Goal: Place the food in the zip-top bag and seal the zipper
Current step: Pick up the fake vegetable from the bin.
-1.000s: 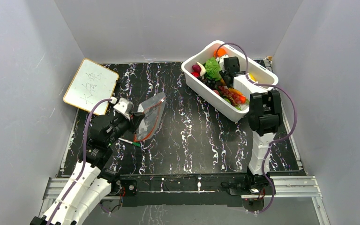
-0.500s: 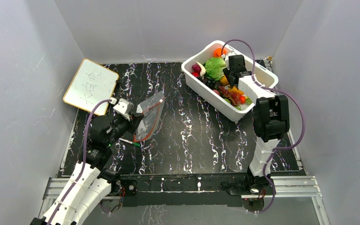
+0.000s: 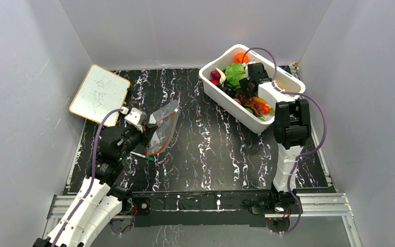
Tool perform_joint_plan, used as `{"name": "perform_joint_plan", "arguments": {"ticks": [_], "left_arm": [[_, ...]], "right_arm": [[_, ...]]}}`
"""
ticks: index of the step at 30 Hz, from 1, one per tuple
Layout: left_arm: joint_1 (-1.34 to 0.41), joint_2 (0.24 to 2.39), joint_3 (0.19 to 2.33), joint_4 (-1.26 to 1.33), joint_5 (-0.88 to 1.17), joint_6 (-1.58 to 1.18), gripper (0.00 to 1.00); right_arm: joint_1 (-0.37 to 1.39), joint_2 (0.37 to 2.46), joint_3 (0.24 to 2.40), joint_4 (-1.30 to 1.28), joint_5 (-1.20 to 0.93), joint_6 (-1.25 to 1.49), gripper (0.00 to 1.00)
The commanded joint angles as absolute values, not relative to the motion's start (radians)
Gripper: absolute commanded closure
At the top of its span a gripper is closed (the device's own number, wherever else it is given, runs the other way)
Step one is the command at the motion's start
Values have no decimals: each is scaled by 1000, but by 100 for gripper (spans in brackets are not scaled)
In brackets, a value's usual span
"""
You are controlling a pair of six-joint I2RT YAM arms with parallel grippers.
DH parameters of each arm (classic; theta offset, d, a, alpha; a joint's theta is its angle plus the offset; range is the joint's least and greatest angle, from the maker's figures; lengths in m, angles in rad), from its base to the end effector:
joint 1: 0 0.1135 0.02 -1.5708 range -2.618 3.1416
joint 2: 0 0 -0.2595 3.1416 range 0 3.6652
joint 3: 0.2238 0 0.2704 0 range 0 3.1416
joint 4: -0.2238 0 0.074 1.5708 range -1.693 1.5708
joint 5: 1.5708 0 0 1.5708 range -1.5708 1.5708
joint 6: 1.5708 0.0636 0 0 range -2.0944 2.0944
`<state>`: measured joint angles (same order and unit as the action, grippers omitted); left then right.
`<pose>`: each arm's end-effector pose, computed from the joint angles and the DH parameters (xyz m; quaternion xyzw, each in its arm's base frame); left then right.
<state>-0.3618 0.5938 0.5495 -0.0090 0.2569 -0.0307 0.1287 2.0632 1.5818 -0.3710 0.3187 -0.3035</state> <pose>0.1872 -0.0881 0.2998 0.2055 0.6954 -0.2242 0.6511 0.4911 0.0435 0.1721 -0.1437 0.9148 -0.1783 0.3328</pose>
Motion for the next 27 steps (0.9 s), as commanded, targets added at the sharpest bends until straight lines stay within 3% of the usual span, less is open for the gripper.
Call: {"name": "perform_joint_plan", "arguments": {"ticks": [1,6,10,17,27], "left_arm": [[-365,588,567,0,249,-15,100],[-366,592,566,0,249,-15,100],[-365,594,569,-2,247,-14,100],[-365,592,569,-2,239,-13,100],[-365,584,569,-3,239,-14,100]], "right_arm": [[119,2090,1642,-410,336,-247,19],[111,2098,1628,-410,359,-224,23],[113,2096,1654,-429,364,-217,42],[112,2030,1637,-425,338,-210,66],[116,1947,1604,-410,330,-211,89]]}}
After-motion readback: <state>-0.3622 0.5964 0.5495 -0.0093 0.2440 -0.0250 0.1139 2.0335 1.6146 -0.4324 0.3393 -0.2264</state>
